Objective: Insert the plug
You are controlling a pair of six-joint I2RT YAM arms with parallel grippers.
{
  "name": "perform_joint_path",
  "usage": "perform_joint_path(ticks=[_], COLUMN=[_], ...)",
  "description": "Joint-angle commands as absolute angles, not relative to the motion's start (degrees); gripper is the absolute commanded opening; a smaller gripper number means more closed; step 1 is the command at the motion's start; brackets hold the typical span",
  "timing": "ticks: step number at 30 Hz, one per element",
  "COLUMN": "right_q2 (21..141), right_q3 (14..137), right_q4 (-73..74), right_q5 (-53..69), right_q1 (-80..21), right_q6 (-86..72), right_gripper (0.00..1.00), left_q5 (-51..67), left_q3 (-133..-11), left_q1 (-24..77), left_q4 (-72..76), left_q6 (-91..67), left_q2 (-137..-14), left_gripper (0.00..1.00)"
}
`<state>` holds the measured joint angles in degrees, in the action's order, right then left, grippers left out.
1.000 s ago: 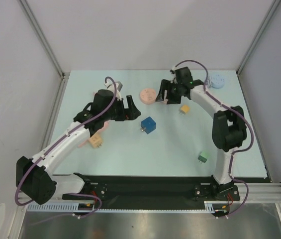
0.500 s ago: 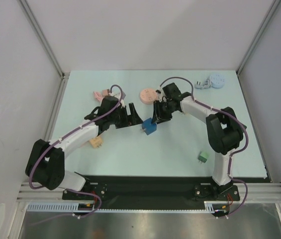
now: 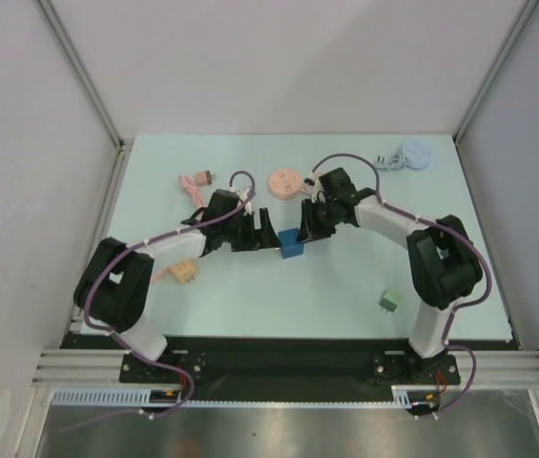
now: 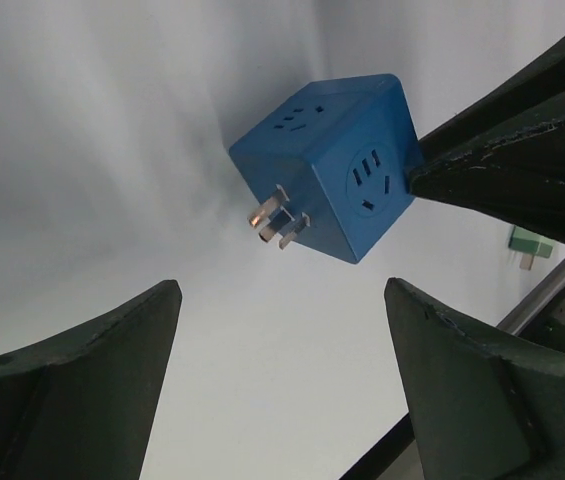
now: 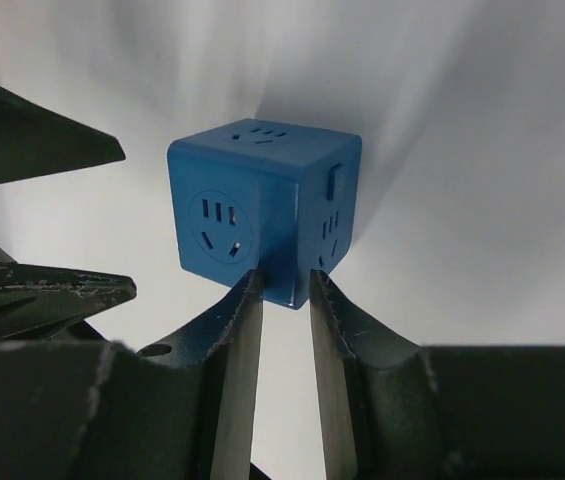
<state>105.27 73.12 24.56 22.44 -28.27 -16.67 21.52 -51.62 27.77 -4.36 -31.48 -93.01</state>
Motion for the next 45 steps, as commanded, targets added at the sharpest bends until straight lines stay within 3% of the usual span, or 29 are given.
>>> perform_joint_path(ticks=[1, 5, 10, 14, 18, 23, 29, 42, 44, 45], right_q2=[101.3, 98.7, 93.1, 86.5, 79.5, 71.2, 65.0, 65.7, 66.2, 66.4], right_q3=[70.1, 68.1, 68.6, 67.9, 64.2, 59.5, 56.3, 55.0, 55.1, 55.0], right_q4=[22.9, 22.0, 22.6, 24.1, 23.6, 20.3, 19.1, 15.8, 15.8, 15.9], right_q5=[21.4, 22.5, 24.0, 22.9, 21.0, 22.1, 27.0, 31.1, 30.9, 30.9], right_q1=[-28.0, -27.2, -25.1, -21.7, -17.5, -13.5, -6.4, -5.0, -5.0, -4.9], right_q6=[-15.6, -16.2, -17.8, -20.3, -23.5, -27.3, -30.7, -31.8, -31.6, -31.5], right_gripper=[0.30, 0.38, 0.56, 0.63, 0.69, 0.76, 0.91, 0.93, 0.93, 0.93], left_q5=[24.4, 27.9, 27.7, 21.0, 13.4, 16.1, 27.4, 30.3, 30.8, 31.0], left_q3=[-50.5, -50.4, -52.3, -54.3, -52.6, -61.2, -64.5, -72.8, -73.2, -73.0], left_q1=[28.1, 28.1, 28.7, 30.0, 37.0, 37.2, 37.0, 37.0, 36.9, 36.9], left_q4=[2.9, 6.5, 5.8, 4.6, 5.8, -7.0, -9.3, -10.6, -11.2, -11.1], left_q6=[-30.9, -32.4, -26.0, -7.2, 19.6, 40.7, 46.3, 49.9, 50.4, 50.4], left_q2=[-93.0, -94.3, -93.4, -89.8, -83.5, -91.7, -96.9, -111.0, -111.7, -111.7], left_gripper=[0.89, 0.88, 0.89, 0.85, 0.98, 0.94, 0.93, 0.89, 0.83, 0.68])
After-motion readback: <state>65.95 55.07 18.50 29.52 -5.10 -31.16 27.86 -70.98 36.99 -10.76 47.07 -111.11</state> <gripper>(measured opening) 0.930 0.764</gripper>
